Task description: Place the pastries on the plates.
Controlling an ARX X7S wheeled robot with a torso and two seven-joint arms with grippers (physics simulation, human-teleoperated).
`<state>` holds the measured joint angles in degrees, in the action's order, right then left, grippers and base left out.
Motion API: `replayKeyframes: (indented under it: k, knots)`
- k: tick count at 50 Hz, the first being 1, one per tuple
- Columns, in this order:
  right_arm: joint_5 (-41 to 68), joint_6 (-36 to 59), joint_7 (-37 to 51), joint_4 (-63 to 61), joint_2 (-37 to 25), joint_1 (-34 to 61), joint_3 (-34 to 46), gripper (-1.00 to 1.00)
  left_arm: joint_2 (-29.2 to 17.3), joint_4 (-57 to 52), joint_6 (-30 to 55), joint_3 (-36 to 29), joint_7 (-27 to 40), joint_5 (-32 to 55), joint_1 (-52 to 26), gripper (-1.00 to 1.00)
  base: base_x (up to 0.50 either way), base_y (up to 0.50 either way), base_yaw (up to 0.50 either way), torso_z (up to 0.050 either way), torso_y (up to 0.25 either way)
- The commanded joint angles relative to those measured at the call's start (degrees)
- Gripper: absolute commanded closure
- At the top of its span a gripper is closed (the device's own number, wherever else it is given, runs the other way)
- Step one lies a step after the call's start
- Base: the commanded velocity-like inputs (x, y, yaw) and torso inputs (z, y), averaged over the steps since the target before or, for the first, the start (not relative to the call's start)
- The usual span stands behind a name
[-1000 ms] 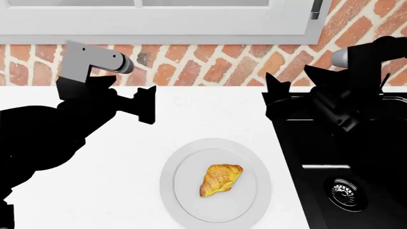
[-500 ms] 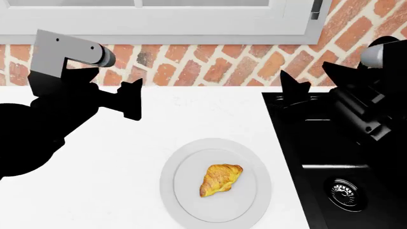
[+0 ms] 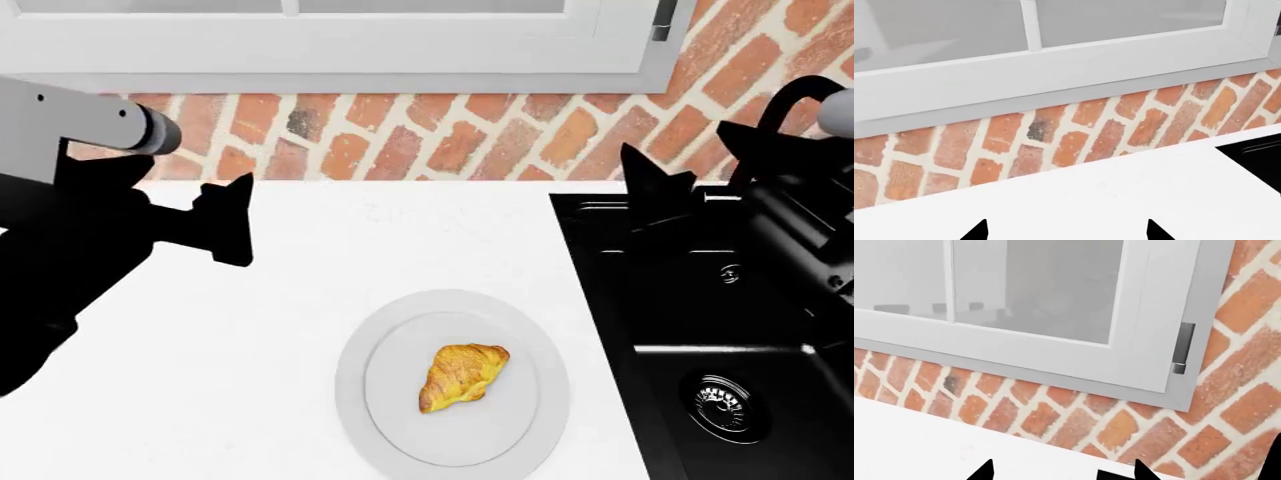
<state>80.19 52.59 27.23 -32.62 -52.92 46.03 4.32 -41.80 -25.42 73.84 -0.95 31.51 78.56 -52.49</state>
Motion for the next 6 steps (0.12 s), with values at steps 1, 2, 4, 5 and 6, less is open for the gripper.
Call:
replayKeyframes:
  k: [1,2,4,5,6]
  knots:
    - [2.91,-0.05,0.78,-0.88,-3.21,-1.11,-2.83,-1.0,-3.4,-2.08,0.69,3.88,3.32,4.66,2.51,-1.0,0.0,0.0,0.0,0.0,0.0]
    - [3.9,0.35,1.48,-1.09,-3.71,-0.39,-3.0,-1.0,-3.42,-1.91,0.82,3.77,3.64,4.83,2.08,-1.0,0.0,0.0,0.0,0.0,0.0]
    - [5.35,1.08,2.4,-1.03,-4.12,1.33,-2.79,-1.0,-3.64,-1.61,1.37,3.43,4.22,5.67,0.67,-1.0,0.0,0.0,0.0,0.0,0.0]
    - [6.02,1.44,2.74,-0.91,-4.24,2.36,-2.61,-1.0,-4.22,-1.29,1.77,3.63,4.31,6.61,-0.5,-1.0,0.0,0.0,0.0,0.0,0.0]
    - [6.26,1.62,2.91,-0.81,-4.28,2.97,-2.48,-1.0,-3.78,-0.96,1.86,3.01,4.66,6.37,-1.57,-1.0,0.0,0.0,0.0,0.0,0.0]
